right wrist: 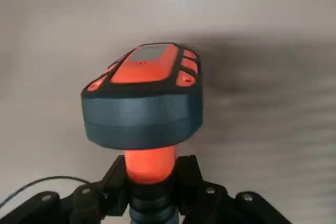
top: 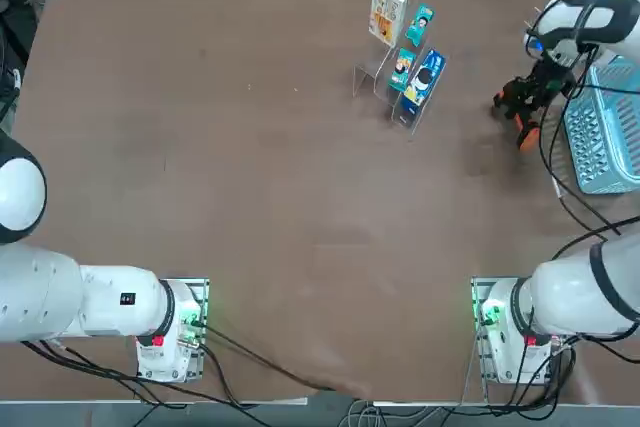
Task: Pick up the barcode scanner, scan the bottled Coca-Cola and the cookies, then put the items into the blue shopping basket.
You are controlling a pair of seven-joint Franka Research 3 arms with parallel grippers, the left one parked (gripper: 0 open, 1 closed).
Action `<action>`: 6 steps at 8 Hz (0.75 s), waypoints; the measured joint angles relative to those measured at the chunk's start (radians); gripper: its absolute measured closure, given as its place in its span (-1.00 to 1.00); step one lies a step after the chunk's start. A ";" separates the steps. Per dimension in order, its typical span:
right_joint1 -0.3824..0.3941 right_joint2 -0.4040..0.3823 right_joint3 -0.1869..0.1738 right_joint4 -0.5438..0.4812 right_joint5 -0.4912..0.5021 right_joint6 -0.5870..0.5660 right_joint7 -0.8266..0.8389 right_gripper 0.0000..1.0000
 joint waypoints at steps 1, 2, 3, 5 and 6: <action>0.020 -0.016 0.001 -0.039 -0.006 0.032 0.047 0.10; 0.046 -0.043 0.004 -0.084 -0.016 0.068 0.093 0.10; 0.067 -0.065 0.006 -0.130 -0.022 0.108 0.121 0.10; 0.072 -0.074 0.006 -0.205 -0.024 0.183 0.127 0.10; 0.072 -0.069 0.006 -0.225 -0.024 0.203 0.127 0.10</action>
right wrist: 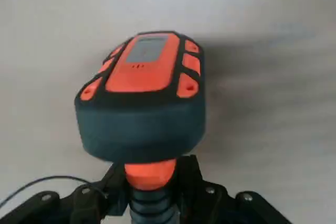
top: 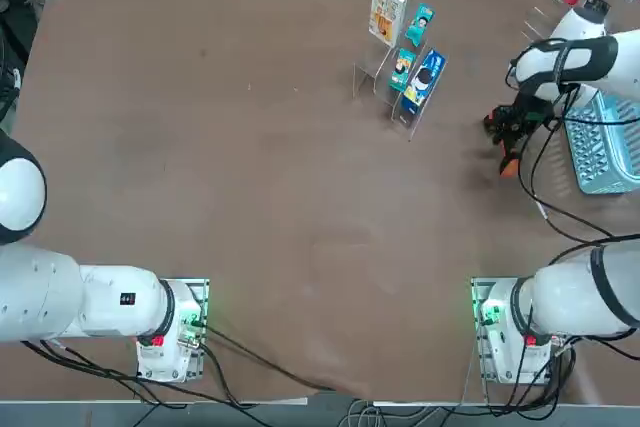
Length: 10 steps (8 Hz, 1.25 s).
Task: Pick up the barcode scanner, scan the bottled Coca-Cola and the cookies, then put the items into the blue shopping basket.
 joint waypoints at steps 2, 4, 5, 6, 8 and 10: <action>-0.002 0.016 -0.001 -0.011 0.000 0.006 0.000 0.09; -0.003 0.029 -0.005 -0.011 0.000 0.006 0.002 -0.26; -0.004 0.024 -0.009 -0.005 -0.001 0.010 0.002 -0.65; -0.004 0.008 -0.010 0.020 -0.001 0.000 0.002 -0.97; -0.001 -0.052 -0.006 0.193 -0.004 -0.192 0.008 -1.00; 0.045 -0.078 0.004 0.504 -0.020 -0.451 0.108 -1.00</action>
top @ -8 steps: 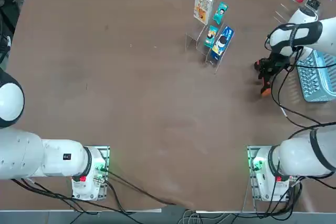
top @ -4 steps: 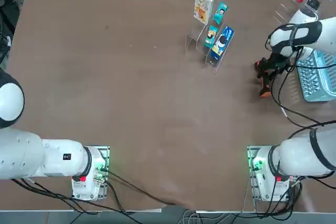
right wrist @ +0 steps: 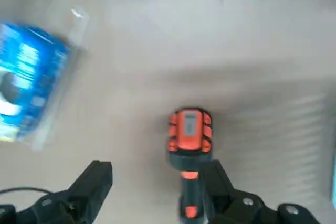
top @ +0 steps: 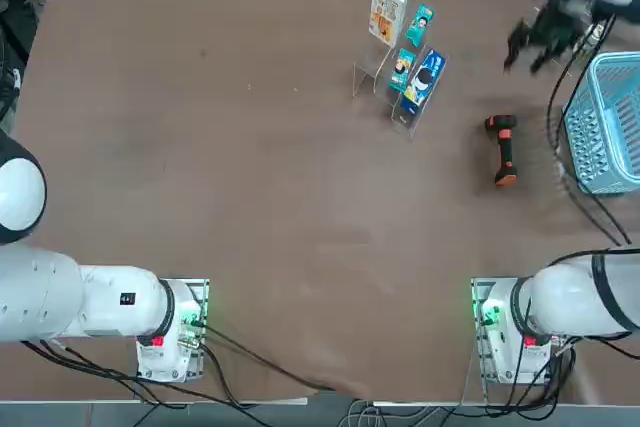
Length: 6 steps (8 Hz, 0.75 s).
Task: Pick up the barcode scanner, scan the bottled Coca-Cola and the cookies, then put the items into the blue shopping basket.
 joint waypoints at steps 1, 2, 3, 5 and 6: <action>0.044 0.003 0.006 0.139 -0.010 -0.084 0.045 -1.00; 0.093 0.020 0.010 0.260 -0.011 -0.125 0.064 -1.00; 0.135 0.052 0.012 0.361 -0.010 -0.138 0.072 -1.00; 0.219 0.179 0.014 0.549 -0.011 -0.137 0.088 -1.00; 0.254 0.265 0.014 0.656 -0.011 -0.134 0.109 -1.00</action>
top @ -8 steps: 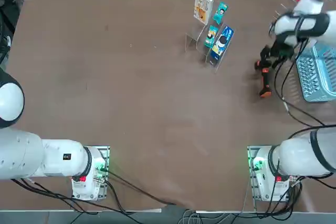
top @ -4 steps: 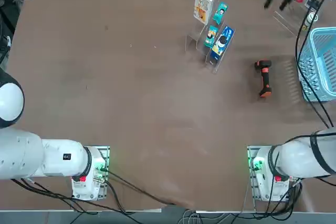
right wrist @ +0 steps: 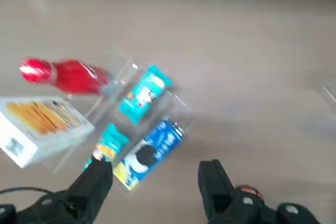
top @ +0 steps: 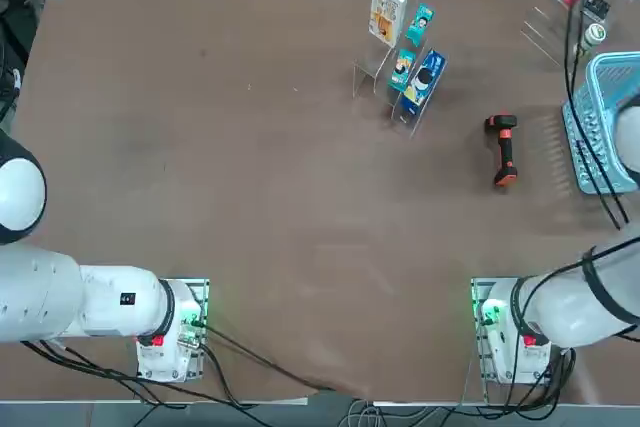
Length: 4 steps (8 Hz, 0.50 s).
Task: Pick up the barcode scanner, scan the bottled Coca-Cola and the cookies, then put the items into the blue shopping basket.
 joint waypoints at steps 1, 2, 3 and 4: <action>0.019 0.088 0.000 0.114 0.000 0.001 0.013 -1.00; 0.025 0.161 0.000 0.200 0.000 0.006 0.014 -1.00; 0.026 0.213 -0.001 0.252 0.000 0.021 0.014 -1.00; 0.029 0.245 -0.001 0.276 0.000 0.047 0.014 -1.00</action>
